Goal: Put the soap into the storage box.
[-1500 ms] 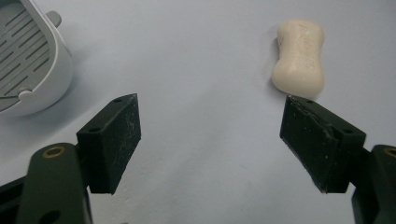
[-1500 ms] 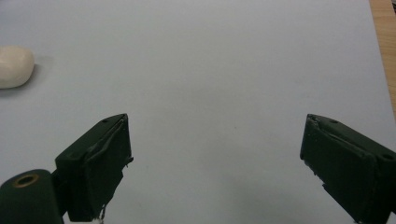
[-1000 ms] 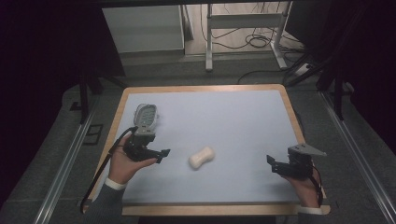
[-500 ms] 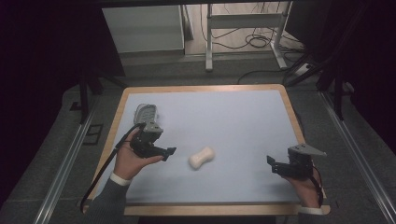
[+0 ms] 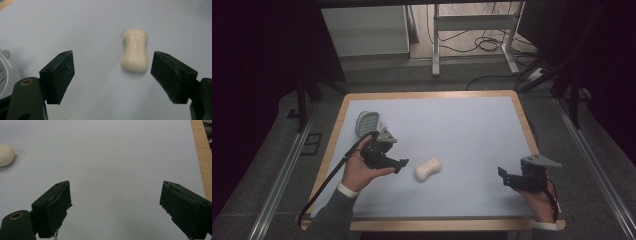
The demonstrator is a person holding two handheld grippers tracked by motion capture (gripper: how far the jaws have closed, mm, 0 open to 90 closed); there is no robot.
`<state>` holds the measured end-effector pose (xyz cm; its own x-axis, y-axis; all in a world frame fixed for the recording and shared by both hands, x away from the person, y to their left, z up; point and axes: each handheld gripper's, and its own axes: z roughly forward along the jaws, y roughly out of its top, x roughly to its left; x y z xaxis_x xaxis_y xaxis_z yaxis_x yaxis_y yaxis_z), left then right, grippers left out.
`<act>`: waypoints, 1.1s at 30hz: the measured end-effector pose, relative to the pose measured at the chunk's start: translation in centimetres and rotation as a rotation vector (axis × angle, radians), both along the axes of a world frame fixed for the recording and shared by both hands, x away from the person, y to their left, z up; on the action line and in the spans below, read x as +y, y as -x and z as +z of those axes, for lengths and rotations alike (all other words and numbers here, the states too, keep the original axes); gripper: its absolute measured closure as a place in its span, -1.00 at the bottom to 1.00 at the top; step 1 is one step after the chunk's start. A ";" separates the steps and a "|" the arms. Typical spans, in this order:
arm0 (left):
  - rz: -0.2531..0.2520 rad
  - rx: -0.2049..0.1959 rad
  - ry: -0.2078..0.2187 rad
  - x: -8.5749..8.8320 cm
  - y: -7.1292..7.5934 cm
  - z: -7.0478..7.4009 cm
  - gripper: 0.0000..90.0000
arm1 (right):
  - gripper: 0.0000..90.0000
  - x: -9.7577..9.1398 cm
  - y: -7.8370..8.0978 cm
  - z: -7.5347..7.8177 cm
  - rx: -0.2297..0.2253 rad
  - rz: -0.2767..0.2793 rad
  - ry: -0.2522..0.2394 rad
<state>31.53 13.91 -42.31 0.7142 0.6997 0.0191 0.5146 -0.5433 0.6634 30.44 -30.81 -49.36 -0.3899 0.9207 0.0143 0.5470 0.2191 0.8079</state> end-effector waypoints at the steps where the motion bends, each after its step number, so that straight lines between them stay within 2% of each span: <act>1: -0.006 0.002 0.003 -0.2 0.0 0.1 -0.56 | -0.78 0.0 0.0 0.0 -0.005 -0.003 0.001; 11: -0.047 0.008 -0.010 -2.4 -0.3 0.0 -0.56 | -0.78 -0.1 0.0 0.1 -0.007 -0.011 -0.006; 15: -0.069 0.026 -0.023 -3.7 -0.8 -0.5 -0.56 | -0.78 -0.1 0.0 0.0 0.001 -0.009 -0.001; 29: -0.073 0.088 -0.015 -5.3 -1.9 -2.3 -0.56 | -0.78 -0.4 -0.1 -0.2 0.013 -0.033 -0.005; 33: -0.086 0.097 -0.040 -6.1 -2.1 -2.7 -0.56 | -0.78 -0.4 -0.2 -0.3 0.018 -0.030 -0.003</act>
